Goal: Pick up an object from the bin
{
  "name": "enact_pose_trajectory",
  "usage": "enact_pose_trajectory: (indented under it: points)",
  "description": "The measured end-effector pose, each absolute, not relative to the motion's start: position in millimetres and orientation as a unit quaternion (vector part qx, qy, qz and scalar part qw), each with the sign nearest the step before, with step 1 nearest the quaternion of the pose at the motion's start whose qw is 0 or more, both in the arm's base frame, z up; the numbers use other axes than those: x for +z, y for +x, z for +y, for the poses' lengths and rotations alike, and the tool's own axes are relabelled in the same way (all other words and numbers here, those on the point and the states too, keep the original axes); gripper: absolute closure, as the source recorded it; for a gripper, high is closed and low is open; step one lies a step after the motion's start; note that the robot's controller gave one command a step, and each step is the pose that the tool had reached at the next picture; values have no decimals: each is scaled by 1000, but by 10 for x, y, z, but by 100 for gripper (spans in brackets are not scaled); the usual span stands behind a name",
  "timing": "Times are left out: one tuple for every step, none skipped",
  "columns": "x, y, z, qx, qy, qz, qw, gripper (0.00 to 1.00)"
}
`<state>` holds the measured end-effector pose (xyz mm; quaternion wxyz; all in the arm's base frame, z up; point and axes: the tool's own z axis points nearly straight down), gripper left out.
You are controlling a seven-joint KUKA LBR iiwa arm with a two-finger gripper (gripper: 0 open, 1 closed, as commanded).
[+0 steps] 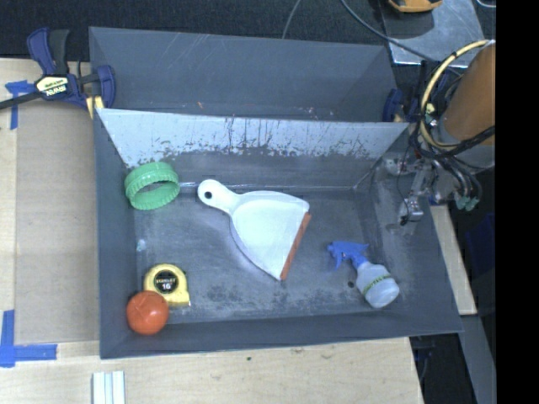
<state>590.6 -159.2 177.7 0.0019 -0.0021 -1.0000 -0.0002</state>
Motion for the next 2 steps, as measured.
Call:
enact_pose_trajectory:
  points:
    - [1779, 5449, -1538, 0, -84, -996, 2, 0]
    - [1292, 5138, -1071, -1, -43, -999, 3, 0]
